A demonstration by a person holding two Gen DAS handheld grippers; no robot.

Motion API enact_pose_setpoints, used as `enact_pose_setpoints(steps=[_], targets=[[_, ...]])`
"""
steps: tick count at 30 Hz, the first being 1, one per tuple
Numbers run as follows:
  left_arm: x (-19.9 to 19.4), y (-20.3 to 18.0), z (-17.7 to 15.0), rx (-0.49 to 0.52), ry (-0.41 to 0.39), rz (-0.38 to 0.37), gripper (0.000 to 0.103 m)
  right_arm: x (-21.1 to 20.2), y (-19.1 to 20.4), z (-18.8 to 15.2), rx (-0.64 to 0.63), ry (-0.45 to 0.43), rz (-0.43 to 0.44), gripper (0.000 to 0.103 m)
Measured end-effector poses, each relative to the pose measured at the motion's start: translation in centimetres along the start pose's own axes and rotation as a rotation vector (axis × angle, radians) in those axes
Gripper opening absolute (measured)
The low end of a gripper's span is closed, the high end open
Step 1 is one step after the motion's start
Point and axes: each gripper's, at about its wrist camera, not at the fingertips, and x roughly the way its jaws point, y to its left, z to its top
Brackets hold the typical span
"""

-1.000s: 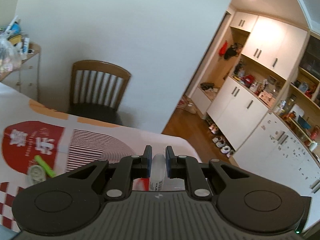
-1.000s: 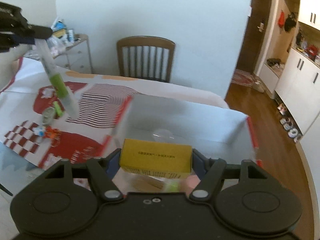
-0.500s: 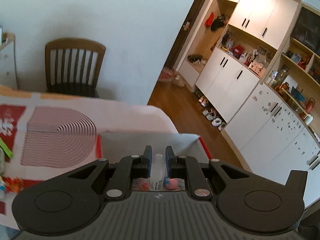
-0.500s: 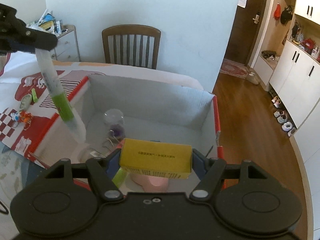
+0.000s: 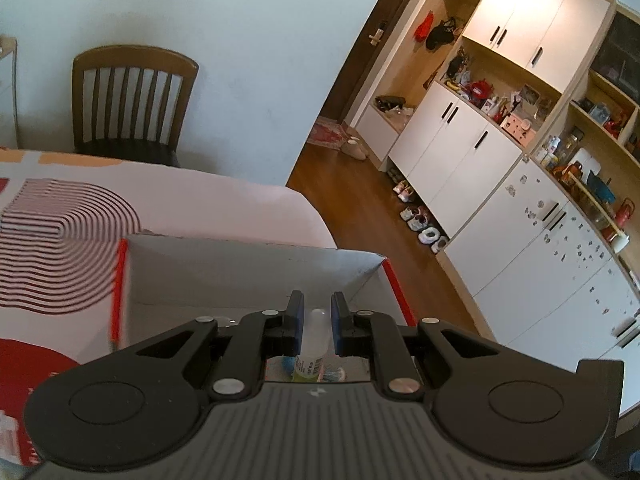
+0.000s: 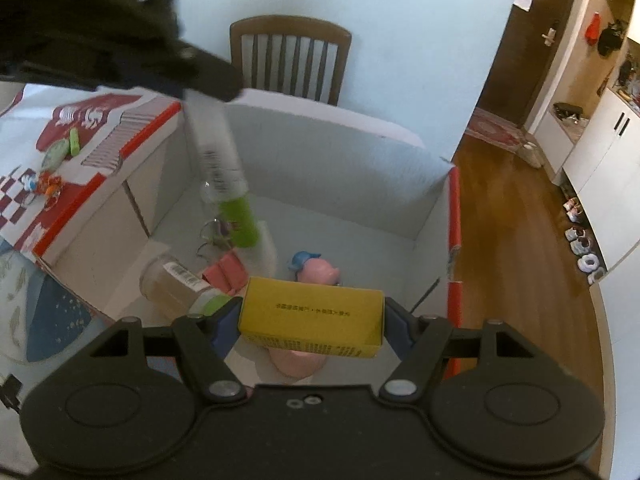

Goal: Organize rigid objects
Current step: 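Carry the tube and yellow box with both tools down into the shoebox, then open both tools to release the tube and yellow box in the box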

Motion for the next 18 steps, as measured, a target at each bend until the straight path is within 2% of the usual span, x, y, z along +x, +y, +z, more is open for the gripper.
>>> enact_pose_setpoints(steps=[6,12,18], targets=[[2.2,0.7,-0.7,-0.056,-0.004,-0.022,0.014,1.5,-1.1,0.2,0.014,0.023,0.008,0.071],[3.1,2.3,-1.7,-0.082,0.02,0.026,0.014,3.0,-1.3,0.4,-0.002,0.055,0.033,0.071],[3.1,2.8,-1.9,-0.036,0.039,0.075,0.013,4.3,-0.8,0.8,-0.037,0.085,0.048,0.071]])
